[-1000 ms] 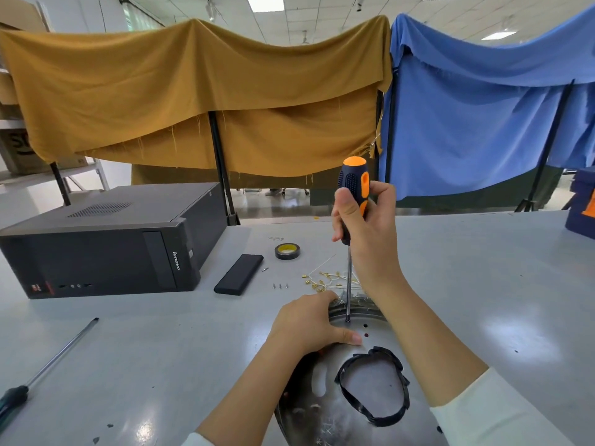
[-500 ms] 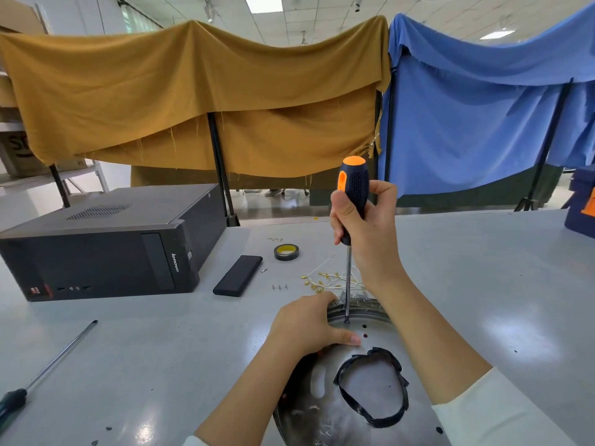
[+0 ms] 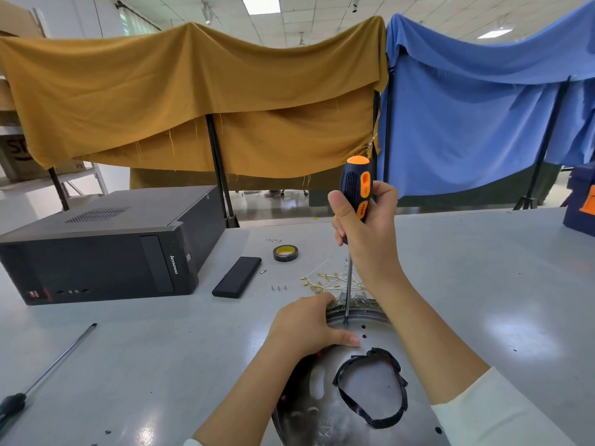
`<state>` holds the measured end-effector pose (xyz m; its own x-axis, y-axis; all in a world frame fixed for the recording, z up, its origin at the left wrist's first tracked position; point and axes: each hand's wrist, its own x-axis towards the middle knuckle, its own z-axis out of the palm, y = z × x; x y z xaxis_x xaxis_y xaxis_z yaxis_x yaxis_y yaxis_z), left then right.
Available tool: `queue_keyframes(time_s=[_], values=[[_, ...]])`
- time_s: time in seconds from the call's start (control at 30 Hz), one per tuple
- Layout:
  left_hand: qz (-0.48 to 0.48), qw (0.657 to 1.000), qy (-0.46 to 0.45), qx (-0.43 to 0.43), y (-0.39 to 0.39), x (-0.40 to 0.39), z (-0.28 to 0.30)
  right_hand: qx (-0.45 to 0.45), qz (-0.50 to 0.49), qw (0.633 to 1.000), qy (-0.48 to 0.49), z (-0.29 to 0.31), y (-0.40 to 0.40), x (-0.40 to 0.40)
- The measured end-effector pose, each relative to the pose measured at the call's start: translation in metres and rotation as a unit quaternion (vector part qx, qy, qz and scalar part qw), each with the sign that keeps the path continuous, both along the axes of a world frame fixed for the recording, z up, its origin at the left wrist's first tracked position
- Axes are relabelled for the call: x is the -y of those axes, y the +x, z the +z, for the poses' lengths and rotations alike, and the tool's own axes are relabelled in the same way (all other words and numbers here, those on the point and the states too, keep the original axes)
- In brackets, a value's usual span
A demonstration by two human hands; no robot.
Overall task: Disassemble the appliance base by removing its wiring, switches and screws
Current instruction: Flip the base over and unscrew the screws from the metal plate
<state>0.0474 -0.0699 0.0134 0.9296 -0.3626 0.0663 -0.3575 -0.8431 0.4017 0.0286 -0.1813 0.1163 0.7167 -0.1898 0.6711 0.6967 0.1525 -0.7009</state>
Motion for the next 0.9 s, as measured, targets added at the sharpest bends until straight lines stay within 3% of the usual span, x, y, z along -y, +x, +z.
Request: queue_keyframes(time_s=[0.17, 0.37, 0.63, 0.8, 0.9], values=[[-0.001, 1.000, 0.003, 0.004, 0.0005, 0.0006, -0.0001, 0.010, -0.039, 0.999, -0.014, -0.0034, 0.0014, 0.0049], [-0.001, 1.000, 0.004, 0.002, 0.0014, 0.0005, -0.0012, -0.007, 0.046, 0.999, 0.003, 0.0007, 0.0002, 0.0048], [-0.002, 1.000, 0.001, 0.004, 0.0014, -0.0001, -0.0011, 0.003, 0.004, 1.000, -0.021, -0.0018, -0.0014, 0.0043], [0.000, 1.000, 0.005, 0.007, 0.0017, 0.0002, -0.0016, -0.019, 0.061, 0.998, 0.010, -0.0002, -0.0003, 0.0068], [-0.001, 1.000, 0.009, 0.007, 0.0013, 0.0002, -0.0013, -0.023, 0.045, 0.999, 0.010, 0.0006, 0.0002, 0.0045]])
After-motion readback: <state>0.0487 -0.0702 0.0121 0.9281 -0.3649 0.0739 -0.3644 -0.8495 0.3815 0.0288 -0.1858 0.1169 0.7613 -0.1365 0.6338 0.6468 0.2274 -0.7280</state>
